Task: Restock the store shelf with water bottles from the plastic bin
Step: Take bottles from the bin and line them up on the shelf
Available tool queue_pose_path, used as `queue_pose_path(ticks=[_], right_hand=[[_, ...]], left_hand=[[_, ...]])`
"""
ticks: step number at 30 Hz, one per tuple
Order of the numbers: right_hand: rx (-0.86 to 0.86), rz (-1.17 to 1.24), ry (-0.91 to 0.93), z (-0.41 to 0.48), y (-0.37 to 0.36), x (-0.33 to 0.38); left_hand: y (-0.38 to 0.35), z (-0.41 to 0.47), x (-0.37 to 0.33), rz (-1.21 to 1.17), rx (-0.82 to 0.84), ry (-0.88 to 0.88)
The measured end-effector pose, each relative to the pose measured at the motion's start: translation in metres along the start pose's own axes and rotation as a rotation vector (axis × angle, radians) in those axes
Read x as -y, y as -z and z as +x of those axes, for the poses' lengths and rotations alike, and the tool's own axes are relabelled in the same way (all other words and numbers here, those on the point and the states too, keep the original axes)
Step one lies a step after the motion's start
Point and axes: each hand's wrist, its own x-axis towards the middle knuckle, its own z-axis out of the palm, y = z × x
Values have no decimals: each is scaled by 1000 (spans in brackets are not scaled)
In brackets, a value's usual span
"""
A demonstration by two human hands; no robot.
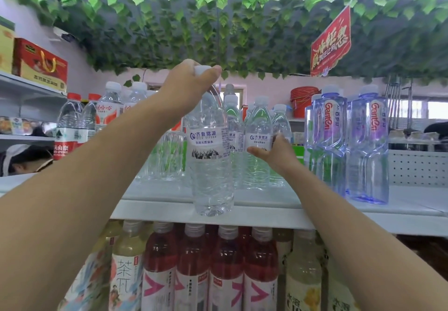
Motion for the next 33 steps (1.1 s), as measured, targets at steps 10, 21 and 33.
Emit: queue_pose_path(ticks=[10,21,33], right_hand=[[116,-204,-35,-23,11,20],[196,545,124,-154,40,33],[146,527,190,-190,40,24]], left_hand=[[-5,-10,-16,72,27,-19],[-24,-32,-45,3,65,-90],[-64,-44,-47,-97,61,-96]])
